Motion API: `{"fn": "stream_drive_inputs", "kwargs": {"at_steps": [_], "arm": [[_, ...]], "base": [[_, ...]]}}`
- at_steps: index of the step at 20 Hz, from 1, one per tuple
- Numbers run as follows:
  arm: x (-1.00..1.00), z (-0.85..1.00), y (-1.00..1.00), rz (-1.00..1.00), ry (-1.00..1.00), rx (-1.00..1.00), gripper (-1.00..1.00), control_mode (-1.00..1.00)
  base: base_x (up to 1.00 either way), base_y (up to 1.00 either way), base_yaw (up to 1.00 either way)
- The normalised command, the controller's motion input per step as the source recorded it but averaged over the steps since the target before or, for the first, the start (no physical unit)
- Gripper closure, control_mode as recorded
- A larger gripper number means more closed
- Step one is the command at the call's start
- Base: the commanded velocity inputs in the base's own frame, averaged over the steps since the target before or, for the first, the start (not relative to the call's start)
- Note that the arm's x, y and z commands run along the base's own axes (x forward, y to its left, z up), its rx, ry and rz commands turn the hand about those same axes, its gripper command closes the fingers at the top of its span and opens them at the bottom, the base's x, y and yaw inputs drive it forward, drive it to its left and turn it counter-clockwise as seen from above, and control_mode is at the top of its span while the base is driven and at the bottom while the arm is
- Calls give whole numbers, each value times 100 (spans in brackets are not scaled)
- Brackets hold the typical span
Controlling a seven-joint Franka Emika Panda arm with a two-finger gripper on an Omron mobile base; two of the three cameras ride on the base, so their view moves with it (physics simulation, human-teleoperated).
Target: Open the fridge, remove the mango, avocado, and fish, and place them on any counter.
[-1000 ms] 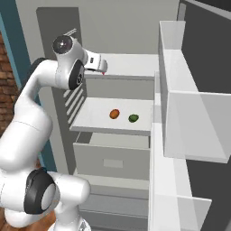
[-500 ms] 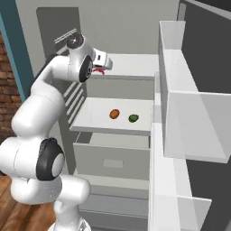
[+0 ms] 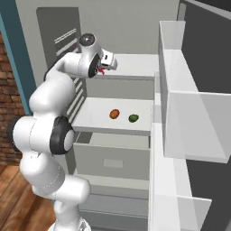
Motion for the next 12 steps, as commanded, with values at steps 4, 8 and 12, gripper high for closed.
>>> {"fn": "stream_drive_inputs", "kwargs": {"at_steps": [4,8,12], "arm": [[39,-39,-3,0,0,4,100,-100],[6,-25,-2,0,4,0,100,-100],[0,0,-4,0,0,1,100,-100]], "base": [[0,0,0],[0,0,0],[0,0,0]]}}
